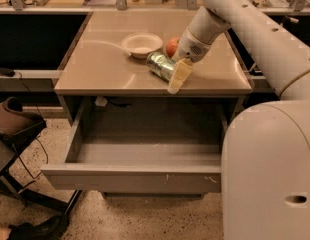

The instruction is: Place green can into top drawer

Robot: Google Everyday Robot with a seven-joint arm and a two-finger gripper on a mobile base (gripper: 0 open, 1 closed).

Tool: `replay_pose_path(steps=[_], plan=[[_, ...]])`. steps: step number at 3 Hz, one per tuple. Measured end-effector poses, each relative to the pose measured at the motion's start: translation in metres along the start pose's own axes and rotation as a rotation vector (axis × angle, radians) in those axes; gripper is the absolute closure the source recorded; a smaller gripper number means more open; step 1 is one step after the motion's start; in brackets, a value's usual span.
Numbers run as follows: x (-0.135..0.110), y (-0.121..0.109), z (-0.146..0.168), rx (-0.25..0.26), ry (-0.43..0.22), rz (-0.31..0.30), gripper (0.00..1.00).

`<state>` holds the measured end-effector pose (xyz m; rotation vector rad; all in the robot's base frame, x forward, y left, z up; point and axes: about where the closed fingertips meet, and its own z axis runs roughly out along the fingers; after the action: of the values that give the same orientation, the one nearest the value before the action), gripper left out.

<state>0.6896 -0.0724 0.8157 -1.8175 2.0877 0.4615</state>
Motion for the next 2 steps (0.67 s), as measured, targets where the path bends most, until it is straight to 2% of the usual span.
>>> replay_pose_path(steps=[2], plan=[[0.0000,0.0000,0.0000,0.000,0.000,0.000,0.65]])
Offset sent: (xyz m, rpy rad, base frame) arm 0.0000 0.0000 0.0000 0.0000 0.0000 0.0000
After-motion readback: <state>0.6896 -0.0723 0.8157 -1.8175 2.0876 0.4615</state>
